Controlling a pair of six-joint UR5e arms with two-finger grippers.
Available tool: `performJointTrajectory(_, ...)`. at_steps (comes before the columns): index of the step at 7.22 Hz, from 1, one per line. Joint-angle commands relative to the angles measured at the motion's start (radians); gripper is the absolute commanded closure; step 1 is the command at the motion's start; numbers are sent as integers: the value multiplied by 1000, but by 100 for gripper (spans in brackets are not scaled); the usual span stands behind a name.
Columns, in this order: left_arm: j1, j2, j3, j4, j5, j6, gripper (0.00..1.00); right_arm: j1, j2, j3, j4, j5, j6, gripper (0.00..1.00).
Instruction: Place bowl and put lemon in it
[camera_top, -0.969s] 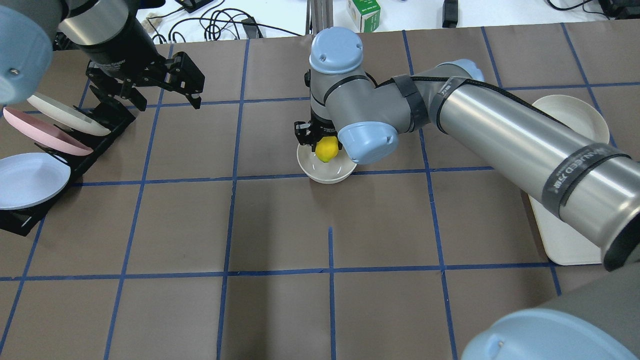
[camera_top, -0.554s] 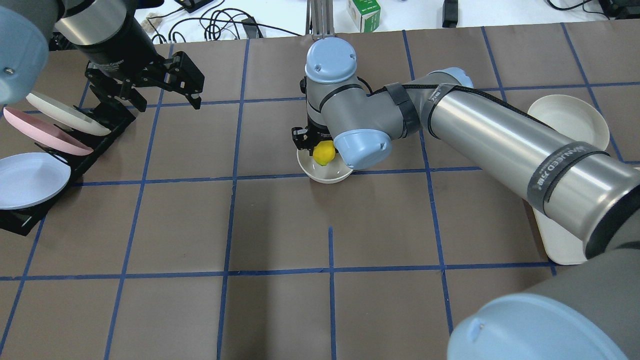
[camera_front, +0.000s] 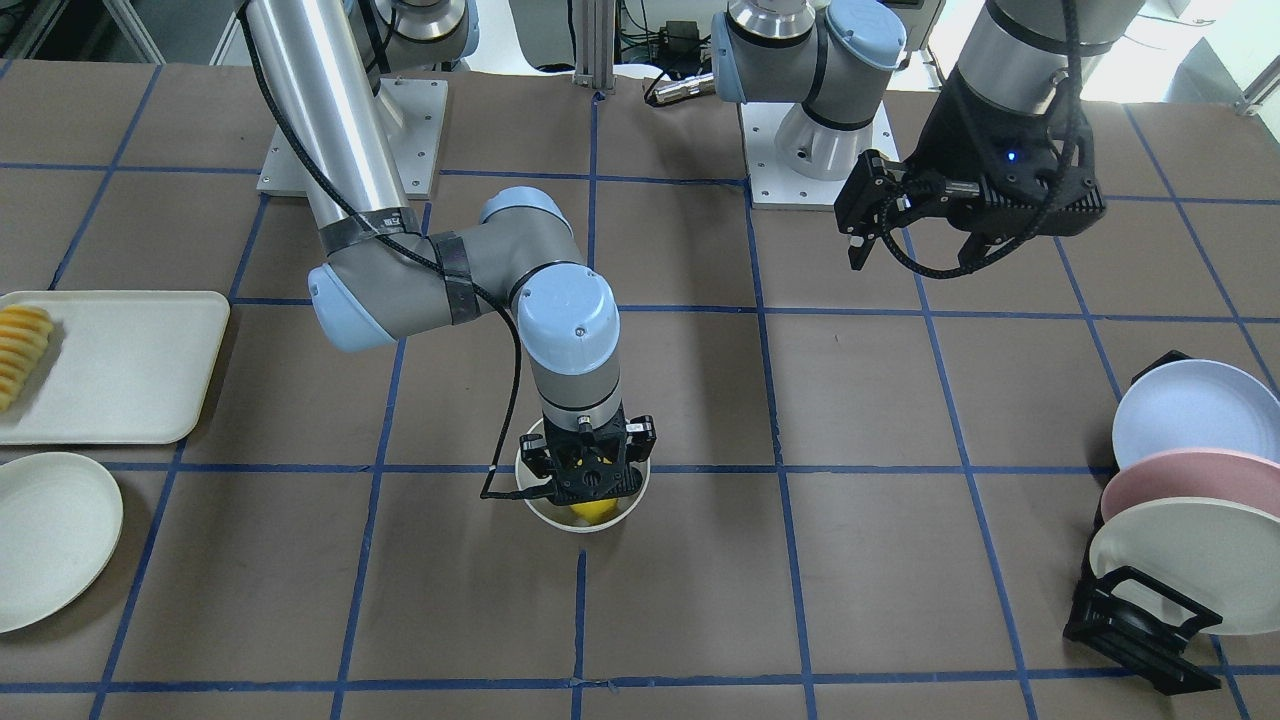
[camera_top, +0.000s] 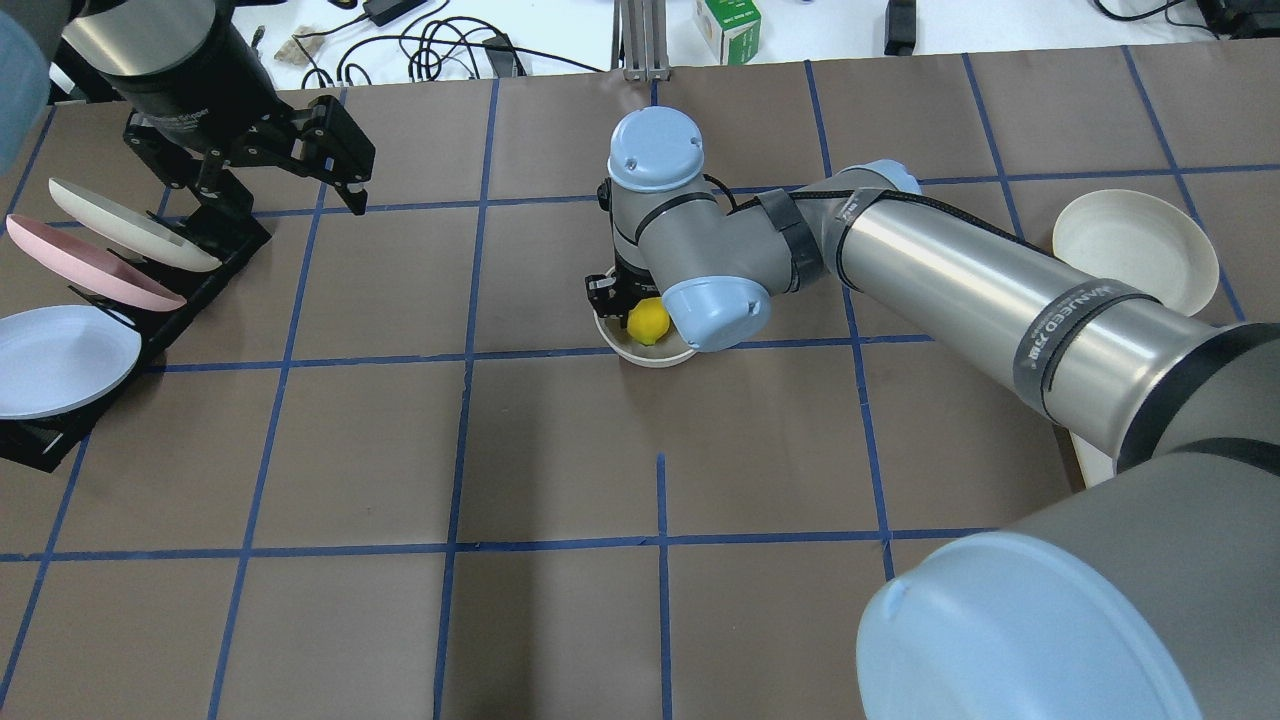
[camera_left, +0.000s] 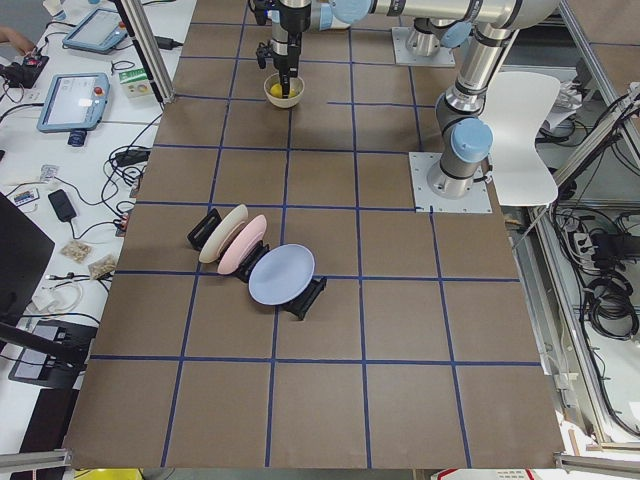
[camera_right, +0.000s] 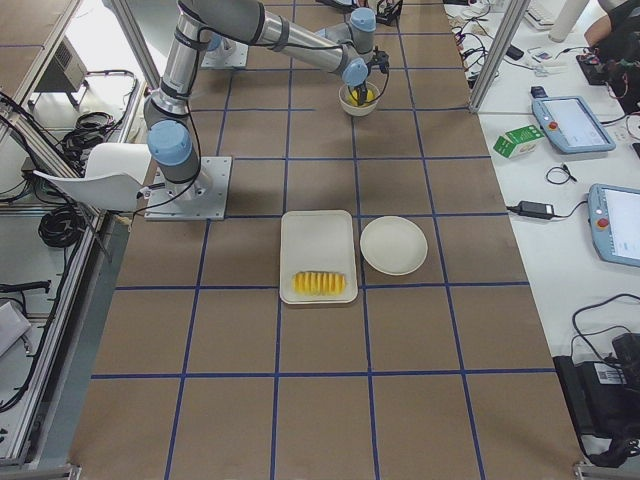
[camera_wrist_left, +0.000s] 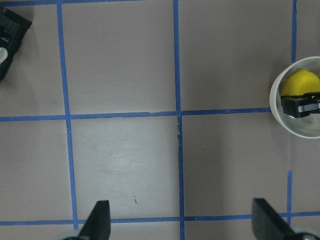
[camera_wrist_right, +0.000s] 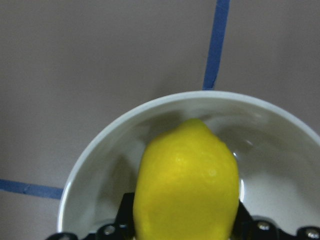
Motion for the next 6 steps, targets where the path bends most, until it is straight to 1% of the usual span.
performJointTrajectory(1,0,0,2,-3,-3,-3,0,-1,-44,0,15,-2,-3,0)
performJointTrajectory(2,0,0,0,-3,-4,-1,0,-3,-123,-1,65,0,-4,0)
performJointTrajectory(5,0,-1,2,-2,-1,-1,0,-40,-376,-12,338,0,-4,0)
performJointTrajectory(6,0,-1,3,-2,0,-1,0,-67,-449,-12,408,10,-3,0)
